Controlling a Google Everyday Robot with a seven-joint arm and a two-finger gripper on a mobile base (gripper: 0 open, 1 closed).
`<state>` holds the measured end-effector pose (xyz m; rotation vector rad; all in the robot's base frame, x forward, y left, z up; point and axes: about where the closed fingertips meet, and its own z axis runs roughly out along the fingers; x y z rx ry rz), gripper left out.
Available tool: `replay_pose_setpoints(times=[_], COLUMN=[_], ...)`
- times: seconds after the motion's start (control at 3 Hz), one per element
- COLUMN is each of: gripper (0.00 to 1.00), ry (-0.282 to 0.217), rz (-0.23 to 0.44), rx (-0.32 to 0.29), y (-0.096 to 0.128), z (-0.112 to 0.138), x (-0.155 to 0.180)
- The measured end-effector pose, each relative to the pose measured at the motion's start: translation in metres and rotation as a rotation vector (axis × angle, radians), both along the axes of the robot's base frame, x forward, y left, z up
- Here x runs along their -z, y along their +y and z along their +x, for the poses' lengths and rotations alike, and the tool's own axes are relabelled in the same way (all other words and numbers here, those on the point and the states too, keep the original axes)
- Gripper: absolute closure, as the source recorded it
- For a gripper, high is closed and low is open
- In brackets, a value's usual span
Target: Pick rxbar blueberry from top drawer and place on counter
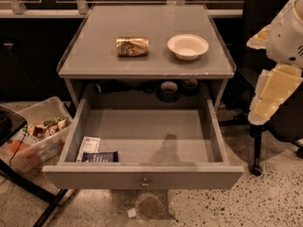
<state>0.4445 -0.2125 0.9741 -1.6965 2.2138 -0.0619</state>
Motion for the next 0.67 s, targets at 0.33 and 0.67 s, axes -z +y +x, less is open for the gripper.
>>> replay_pose_setpoints(times=[0.33, 0.67], gripper=[0.00, 0.00], ry=[0.012, 0.000], rz=[0.092, 0.233], rx=[0.014, 0.010], y=[0.023, 0.067], z=[0.014, 0.026], x=[0.030, 0.067])
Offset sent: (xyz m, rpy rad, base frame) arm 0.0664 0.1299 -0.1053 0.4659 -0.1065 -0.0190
